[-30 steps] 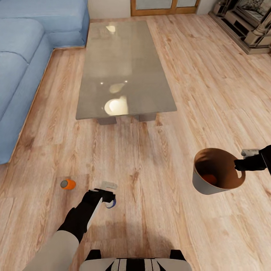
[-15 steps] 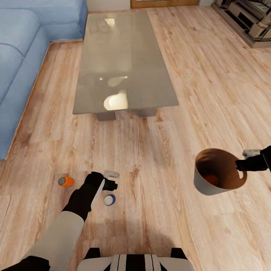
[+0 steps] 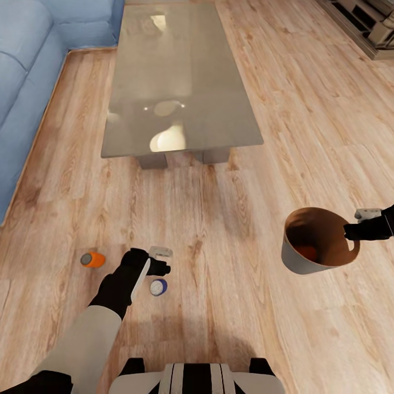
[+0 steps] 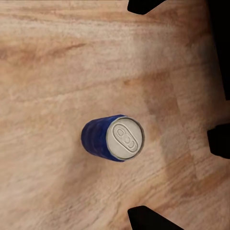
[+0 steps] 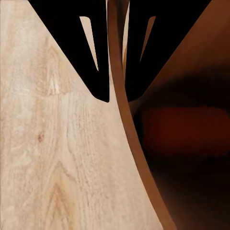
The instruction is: Put the three can of soda from the living room inside the tash can in the kitchen.
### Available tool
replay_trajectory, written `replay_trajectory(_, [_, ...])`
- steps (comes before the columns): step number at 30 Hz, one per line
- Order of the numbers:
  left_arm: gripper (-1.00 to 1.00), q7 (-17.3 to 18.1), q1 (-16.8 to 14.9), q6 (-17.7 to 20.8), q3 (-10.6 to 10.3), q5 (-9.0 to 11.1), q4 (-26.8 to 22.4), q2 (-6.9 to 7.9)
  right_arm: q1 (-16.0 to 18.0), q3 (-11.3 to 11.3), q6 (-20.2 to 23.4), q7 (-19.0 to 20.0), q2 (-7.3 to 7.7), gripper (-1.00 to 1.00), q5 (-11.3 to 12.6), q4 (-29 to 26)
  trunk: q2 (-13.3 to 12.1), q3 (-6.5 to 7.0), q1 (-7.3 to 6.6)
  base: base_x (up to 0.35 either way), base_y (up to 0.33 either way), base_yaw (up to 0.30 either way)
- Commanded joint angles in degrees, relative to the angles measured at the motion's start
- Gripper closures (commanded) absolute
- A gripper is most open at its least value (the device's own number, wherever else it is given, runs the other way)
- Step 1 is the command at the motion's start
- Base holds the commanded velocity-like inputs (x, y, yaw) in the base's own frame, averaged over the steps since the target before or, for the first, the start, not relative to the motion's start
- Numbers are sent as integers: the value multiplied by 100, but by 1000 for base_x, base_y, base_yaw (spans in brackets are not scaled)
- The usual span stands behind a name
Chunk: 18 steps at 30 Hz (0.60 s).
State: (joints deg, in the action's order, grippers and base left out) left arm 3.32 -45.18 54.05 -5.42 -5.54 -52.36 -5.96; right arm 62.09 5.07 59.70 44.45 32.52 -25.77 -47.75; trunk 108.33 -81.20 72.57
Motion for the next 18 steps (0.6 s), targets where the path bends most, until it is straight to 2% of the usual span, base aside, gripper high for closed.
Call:
replay_trajectory(1, [-100,-5,0,-3,3,0,0,3,65,-7,30,20,0,100,19,-1,42,-27,22,0,0,0])
replay_trajectory(9, [-100,-22,11,-10,-5,0,-37,7,608,-267,30,115,-20,100,-479,2,363,-242,197,0,0,0])
replay_trajectory(11, [-100,-23,16,-14,-11,0,-44,7,763,-300,30,158,-31,100,-609,2,363,-260,197,0,0,0])
replay_trajectory(15, [-100,-23,23,-20,-18,0,-52,7,1108,-406,30,441,-50,100,-1020,8,363,-296,197,0,0,0])
replay_trajectory(18, [-100,-24,26,-24,-25,0,-54,7,1435,-530,30,1023,-66,100,-1577,11,363,-323,197,0,0,0])
